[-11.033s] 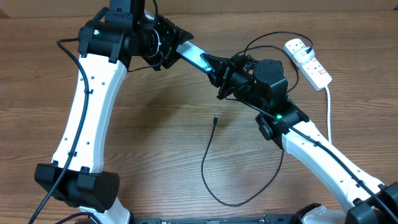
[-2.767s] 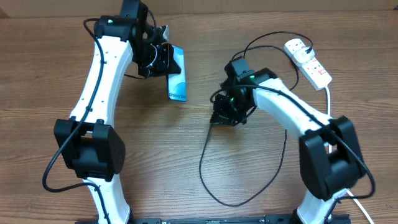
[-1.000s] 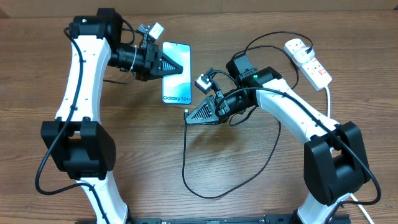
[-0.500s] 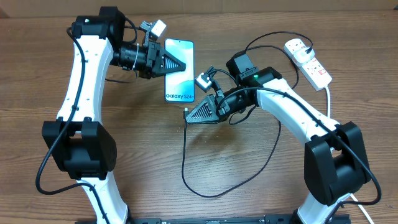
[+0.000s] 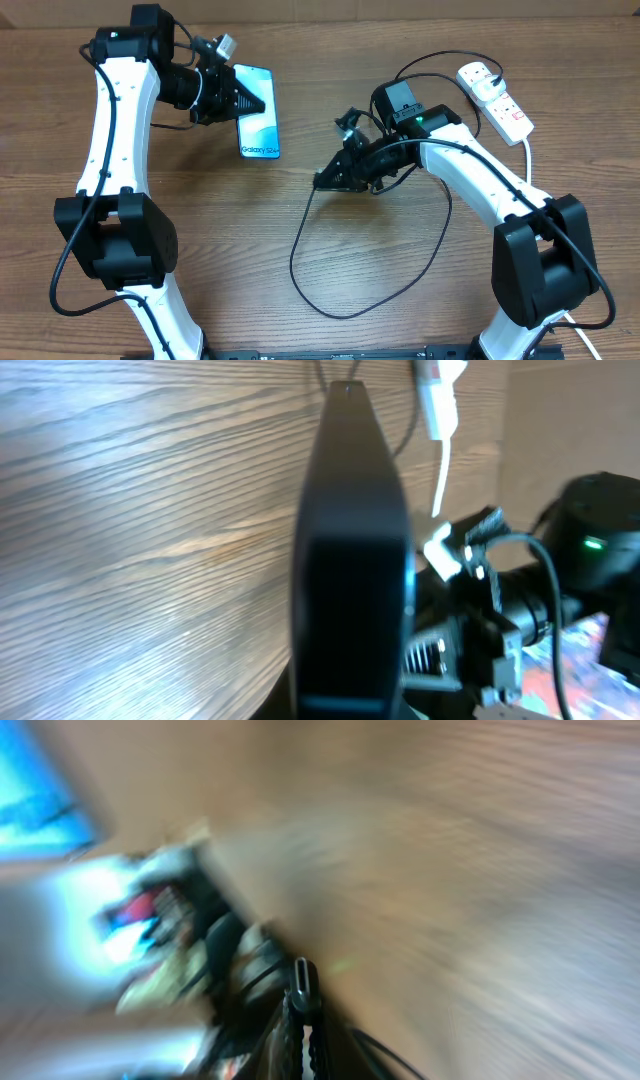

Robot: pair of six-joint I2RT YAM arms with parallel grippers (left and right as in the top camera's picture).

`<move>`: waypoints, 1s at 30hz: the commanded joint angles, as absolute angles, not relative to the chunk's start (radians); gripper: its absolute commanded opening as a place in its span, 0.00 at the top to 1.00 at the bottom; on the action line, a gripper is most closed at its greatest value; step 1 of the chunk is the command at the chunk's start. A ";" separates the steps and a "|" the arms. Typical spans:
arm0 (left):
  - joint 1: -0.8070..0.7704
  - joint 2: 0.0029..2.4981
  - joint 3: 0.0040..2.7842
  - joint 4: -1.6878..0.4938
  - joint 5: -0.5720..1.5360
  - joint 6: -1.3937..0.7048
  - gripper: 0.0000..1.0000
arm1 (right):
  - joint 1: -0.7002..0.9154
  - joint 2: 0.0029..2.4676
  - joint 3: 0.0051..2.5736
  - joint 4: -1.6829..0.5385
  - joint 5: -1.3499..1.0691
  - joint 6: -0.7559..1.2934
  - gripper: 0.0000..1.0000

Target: Plug charger to phone and switch on socket

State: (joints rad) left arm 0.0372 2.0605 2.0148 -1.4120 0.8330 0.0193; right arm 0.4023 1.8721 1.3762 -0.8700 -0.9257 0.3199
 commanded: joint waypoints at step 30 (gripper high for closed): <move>0.033 2.055 2.016 -1.401 0.774 -0.026 0.96 | 0.533 1.993 1.334 -0.804 0.004 0.785 0.96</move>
State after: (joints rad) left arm 0.0360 2.0605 2.0144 -1.4014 0.7521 -0.0200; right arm 0.5301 1.9572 1.3403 -0.8097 -0.0177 0.7776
